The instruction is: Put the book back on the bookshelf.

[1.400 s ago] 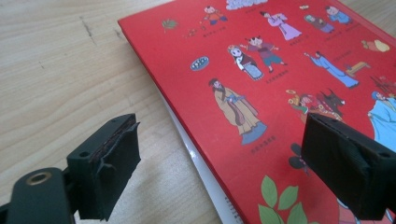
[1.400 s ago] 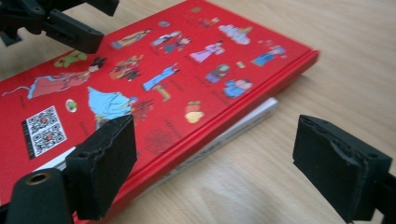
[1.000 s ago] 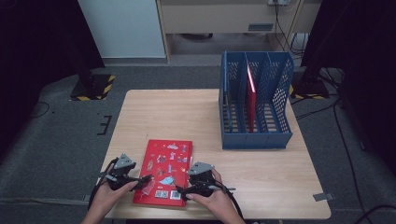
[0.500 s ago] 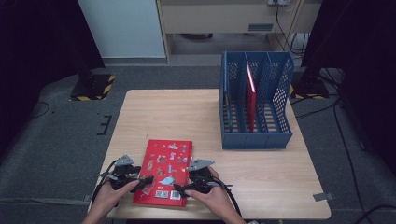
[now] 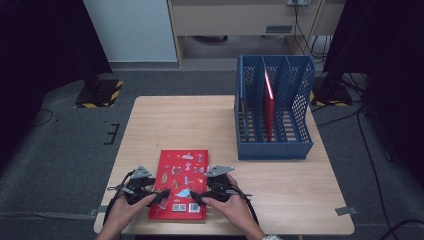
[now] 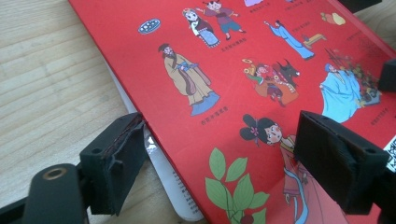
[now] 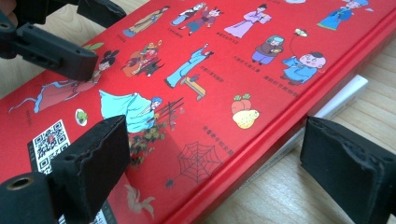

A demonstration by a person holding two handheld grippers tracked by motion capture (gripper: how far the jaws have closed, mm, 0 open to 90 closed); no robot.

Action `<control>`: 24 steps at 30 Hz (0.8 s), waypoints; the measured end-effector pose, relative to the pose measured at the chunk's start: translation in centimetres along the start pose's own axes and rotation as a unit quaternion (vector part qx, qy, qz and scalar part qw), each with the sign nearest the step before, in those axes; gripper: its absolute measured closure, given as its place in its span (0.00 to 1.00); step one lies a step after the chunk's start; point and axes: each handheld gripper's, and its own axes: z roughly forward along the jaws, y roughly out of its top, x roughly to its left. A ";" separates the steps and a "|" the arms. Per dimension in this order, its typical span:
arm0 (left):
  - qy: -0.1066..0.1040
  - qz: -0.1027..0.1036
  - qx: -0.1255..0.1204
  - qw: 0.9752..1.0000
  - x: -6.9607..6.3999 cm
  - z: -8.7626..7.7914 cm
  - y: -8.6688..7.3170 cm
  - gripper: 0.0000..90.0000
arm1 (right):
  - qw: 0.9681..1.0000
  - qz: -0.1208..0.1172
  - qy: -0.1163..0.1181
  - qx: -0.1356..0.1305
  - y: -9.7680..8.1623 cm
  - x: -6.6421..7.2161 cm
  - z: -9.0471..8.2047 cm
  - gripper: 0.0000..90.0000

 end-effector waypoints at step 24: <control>-0.040 0.005 -0.012 0.999 4.1 3.5 3.3 0.04 | 1.000 0.013 0.002 0.022 -1.4 2.4 -1.2 0.10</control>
